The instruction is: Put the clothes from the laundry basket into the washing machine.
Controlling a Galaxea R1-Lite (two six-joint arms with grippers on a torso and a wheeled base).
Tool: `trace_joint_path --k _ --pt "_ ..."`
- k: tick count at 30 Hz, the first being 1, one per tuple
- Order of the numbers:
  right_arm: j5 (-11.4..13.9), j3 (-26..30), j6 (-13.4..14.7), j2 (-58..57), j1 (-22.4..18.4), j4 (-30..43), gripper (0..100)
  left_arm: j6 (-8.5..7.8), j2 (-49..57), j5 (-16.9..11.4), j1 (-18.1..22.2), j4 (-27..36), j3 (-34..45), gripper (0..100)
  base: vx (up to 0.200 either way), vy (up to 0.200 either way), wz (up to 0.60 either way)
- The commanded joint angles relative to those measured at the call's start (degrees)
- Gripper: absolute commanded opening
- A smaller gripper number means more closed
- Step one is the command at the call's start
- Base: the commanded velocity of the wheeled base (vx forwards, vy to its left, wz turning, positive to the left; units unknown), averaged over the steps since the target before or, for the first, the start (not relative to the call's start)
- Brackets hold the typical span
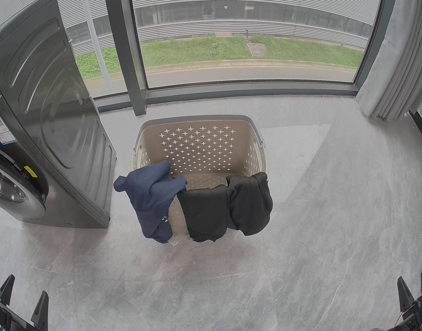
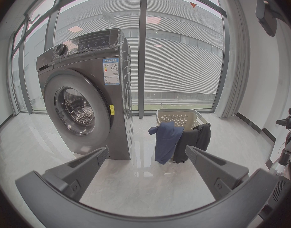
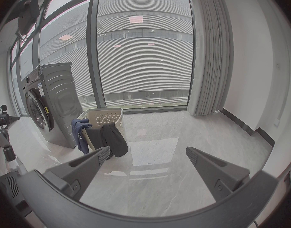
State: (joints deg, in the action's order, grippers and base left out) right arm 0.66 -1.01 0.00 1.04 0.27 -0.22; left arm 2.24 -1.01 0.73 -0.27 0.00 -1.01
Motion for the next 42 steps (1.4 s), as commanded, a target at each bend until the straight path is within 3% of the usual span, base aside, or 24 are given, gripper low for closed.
trace_joint_path --k 1,7,42 --pt "0.0 1.0 0.0 -1.0 0.0 0.0 100 0.04 0.7 0.1 0.0 0.0 0.9 100 0.000 0.000 0.00" --pt "0.0 1.0 0.0 -1.0 0.0 0.0 100 0.04 0.7 0.0 0.0 0.0 0.9 100 0.000 0.000 0.00" --pt "0.0 1.0 -0.1 -1.0 0.0 0.0 100 0.13 0.7 0.0 0.0 0.0 0.9 100 0.000 0.200 0.00"
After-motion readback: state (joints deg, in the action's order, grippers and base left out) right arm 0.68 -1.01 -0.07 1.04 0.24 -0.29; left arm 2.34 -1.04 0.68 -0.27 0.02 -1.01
